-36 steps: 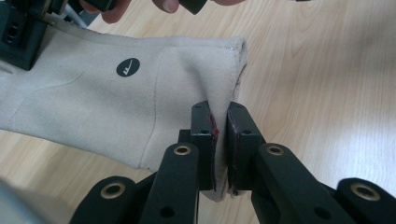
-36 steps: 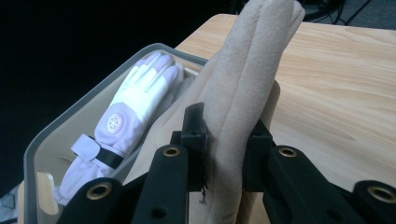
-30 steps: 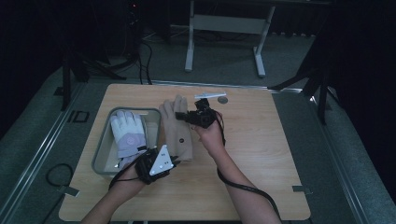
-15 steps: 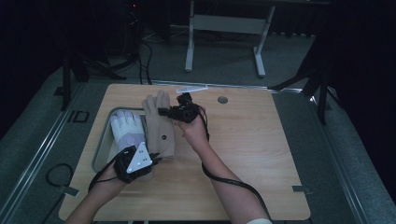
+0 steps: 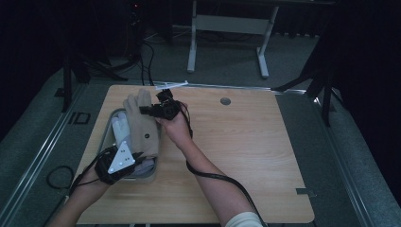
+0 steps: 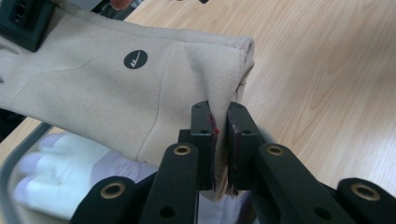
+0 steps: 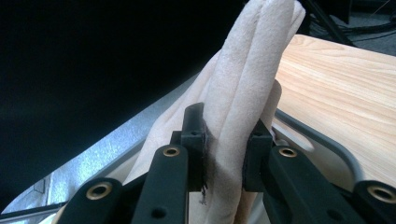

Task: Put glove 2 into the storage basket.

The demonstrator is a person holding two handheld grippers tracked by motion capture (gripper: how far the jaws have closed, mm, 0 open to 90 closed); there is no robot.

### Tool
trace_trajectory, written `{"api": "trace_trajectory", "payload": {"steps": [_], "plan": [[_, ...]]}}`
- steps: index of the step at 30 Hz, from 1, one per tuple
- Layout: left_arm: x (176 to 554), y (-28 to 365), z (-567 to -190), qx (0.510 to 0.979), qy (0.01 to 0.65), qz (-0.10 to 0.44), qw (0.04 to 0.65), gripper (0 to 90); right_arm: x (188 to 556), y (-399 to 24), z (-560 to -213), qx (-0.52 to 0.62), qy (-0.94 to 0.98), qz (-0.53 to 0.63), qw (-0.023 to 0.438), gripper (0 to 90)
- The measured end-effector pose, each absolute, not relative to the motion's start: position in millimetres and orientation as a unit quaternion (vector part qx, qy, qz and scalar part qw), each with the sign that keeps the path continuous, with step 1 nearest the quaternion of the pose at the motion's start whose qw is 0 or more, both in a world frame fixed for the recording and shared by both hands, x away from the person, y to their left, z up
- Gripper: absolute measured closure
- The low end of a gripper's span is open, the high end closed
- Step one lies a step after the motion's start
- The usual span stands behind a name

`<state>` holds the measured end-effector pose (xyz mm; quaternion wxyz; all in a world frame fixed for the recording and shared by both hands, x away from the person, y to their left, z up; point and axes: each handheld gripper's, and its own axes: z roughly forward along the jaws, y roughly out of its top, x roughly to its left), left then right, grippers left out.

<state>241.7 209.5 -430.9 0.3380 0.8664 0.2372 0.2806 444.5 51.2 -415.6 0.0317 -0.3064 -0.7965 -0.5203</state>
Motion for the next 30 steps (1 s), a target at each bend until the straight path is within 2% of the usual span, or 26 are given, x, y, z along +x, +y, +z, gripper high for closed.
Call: {"api": "trace_trajectory", "payload": {"steps": [9,30], "plan": [[237,232,-433,0.859,0.261,0.285,0.336,83.3,445,82,-416,-0.286,-0.808,-0.514,0.030,75.6],[253,231,-470,0.878,0.290,0.219,0.311,82.9,455,101,-473,-0.304,-0.851,-0.428,0.030,74.0]]}}
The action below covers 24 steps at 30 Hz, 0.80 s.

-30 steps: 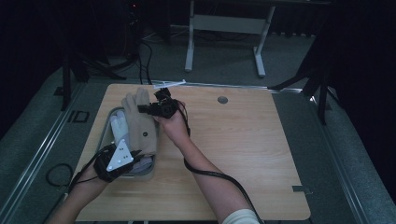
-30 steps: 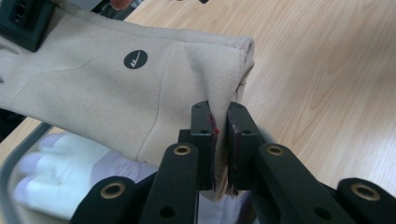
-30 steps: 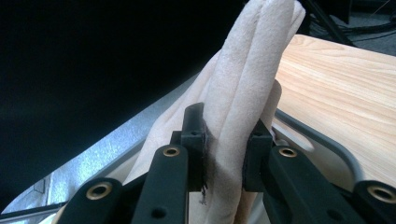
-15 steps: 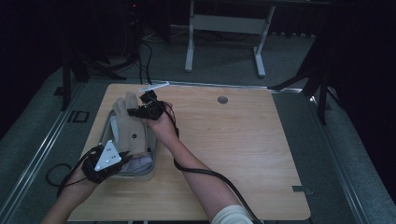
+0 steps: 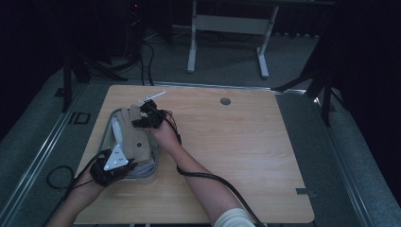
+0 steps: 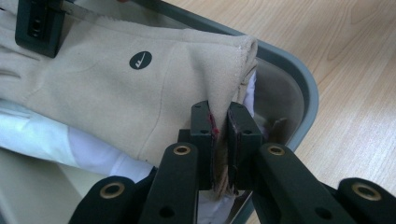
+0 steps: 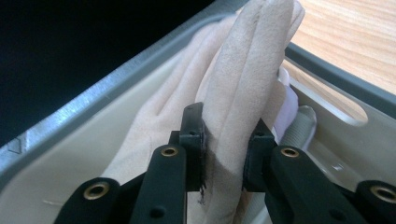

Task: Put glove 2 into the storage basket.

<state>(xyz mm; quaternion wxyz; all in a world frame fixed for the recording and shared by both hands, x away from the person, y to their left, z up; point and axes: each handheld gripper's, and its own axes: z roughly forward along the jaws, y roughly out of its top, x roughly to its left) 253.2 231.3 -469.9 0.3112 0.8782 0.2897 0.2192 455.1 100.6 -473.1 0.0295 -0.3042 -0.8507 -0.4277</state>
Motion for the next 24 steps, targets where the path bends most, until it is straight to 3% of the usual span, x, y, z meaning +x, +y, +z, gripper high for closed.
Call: {"api": "trace_trajectory", "payload": {"steps": [5,10,16,17,21,22,23,24], "plan": [[255,229,-475,0.879,0.296,0.209,0.309,82.3,455,100,-475,-0.300,-0.856,-0.421,0.026,66.2],[256,231,-475,0.877,0.303,0.202,0.312,78.9,453,95,-471,-0.294,-0.857,-0.423,0.014,46.5],[256,233,-471,0.869,0.315,0.197,0.326,66.4,452,85,-468,-0.291,-0.858,-0.424,0.014,32.9],[255,235,-466,0.862,0.322,0.197,0.338,65.2,451,78,-464,-0.287,-0.855,-0.432,0.018,27.0],[254,236,-461,0.855,0.334,0.196,0.346,45.5,450,70,-459,-0.280,-0.850,-0.445,0.018,22.5],[253,235,-459,0.850,0.339,0.195,0.352,45.5,449,69,-458,-0.277,-0.850,-0.447,0.020,21.8],[254,233,-456,0.848,0.344,0.191,0.355,31.1,447,64,-455,-0.273,-0.852,-0.447,0.007,21.3],[254,232,-455,0.846,0.345,0.192,0.357,26.4,446,62,-454,-0.271,-0.853,-0.445,0.004,21.1]]}}
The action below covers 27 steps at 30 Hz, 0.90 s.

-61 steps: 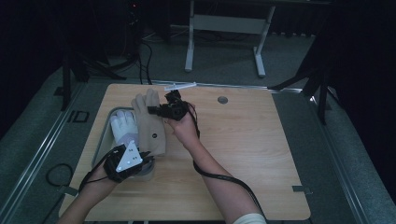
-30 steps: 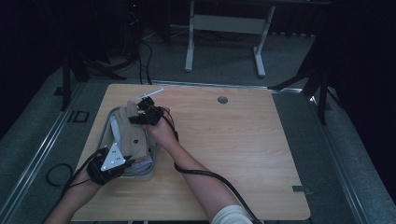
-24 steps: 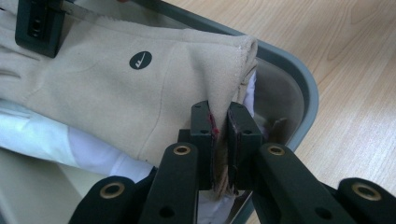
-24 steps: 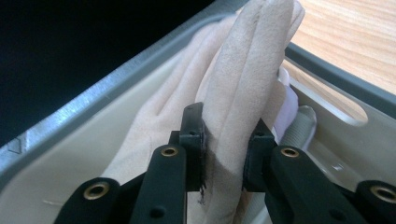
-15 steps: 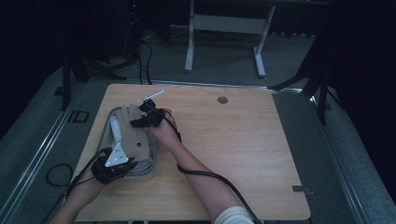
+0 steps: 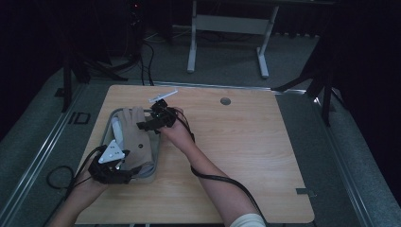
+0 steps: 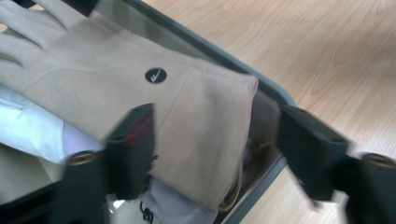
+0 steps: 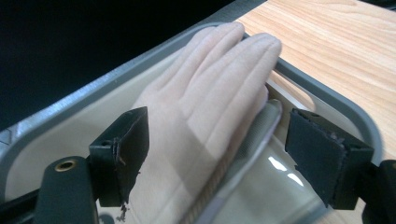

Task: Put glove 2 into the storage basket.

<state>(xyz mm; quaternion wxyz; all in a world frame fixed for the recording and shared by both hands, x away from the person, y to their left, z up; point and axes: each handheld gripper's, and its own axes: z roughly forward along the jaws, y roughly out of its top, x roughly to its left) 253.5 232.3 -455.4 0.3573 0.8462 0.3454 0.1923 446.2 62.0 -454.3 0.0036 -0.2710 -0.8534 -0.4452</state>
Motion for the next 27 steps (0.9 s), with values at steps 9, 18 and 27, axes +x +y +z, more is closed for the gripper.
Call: {"api": "trace_trajectory", "payload": {"steps": [9,18,27], "plan": [[254,224,-447,0.823,0.352,0.188,0.404,14.7,435,45,-448,-0.247,-0.862,-0.442,-0.021,18.8],[253,200,-443,0.820,0.329,0.192,0.427,14.7,426,20,-446,-0.238,-0.865,-0.440,-0.038,17.2],[252,172,-449,0.831,0.301,0.177,0.433,14.7,421,-4,-450,-0.238,-0.864,-0.442,-0.046,17.3]]}}
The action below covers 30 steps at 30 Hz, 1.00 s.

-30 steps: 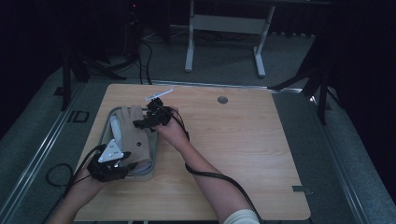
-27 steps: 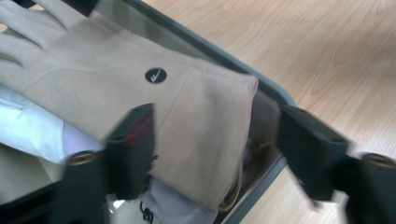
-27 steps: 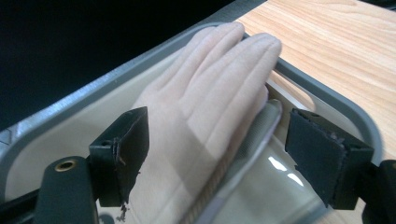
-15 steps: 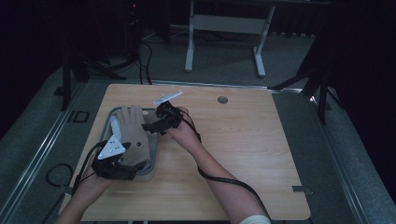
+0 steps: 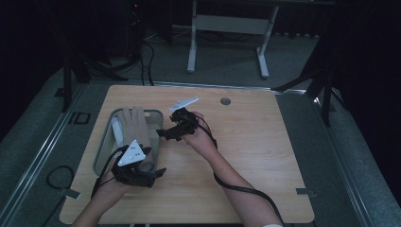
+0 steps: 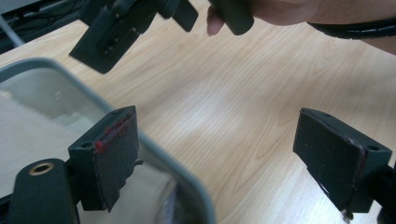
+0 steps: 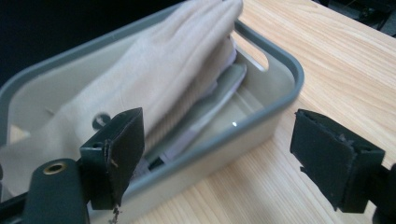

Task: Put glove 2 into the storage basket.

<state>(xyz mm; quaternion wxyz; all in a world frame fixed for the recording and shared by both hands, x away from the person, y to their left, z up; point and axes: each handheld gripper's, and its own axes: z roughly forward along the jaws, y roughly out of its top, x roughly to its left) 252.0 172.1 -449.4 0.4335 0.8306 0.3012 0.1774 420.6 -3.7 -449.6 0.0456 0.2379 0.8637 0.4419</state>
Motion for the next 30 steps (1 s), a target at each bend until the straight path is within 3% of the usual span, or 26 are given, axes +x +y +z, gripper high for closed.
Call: {"api": "trace_trajectory", "payload": {"steps": [30], "plan": [[255,99,-476,0.852,0.245,0.115,0.449,14.7,396,-106,-487,0.272,0.860,0.427,0.070,17.1]]}}
